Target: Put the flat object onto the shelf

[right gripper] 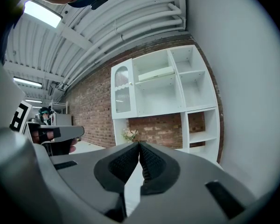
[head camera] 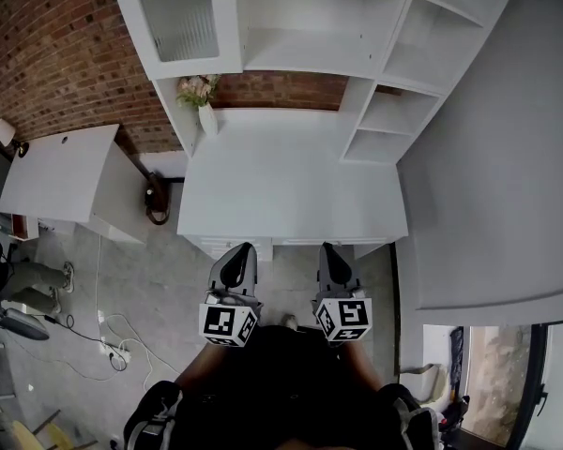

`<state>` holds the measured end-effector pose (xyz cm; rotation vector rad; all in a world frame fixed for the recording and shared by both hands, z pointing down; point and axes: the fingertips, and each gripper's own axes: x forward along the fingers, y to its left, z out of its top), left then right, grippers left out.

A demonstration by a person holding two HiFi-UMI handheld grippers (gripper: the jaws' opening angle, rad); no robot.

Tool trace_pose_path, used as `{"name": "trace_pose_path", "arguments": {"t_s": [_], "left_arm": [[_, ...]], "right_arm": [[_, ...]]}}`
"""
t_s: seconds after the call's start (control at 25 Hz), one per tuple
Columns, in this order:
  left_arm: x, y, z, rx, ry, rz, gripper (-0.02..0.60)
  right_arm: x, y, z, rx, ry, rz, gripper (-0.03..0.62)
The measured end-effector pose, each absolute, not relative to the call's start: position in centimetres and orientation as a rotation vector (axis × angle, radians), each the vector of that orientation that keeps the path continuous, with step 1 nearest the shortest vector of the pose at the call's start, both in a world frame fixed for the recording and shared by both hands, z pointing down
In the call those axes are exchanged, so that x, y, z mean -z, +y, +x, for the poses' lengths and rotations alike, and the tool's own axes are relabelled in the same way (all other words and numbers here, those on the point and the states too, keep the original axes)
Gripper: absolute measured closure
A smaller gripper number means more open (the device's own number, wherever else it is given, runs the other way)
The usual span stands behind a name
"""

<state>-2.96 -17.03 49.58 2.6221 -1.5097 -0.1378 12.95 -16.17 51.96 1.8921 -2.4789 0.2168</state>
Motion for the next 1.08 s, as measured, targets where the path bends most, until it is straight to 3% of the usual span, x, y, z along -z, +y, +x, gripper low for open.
{"name": "trace_pose_path", "arguments": {"t_s": [1.08], "left_arm": [[-49.8, -16.8, -3.9, 0.170, -1.473, 2.618, 0.563]], "right_arm": [[-50.9, -15.6, 11.9, -0.149, -2.483, 1.897, 0.569]]}}
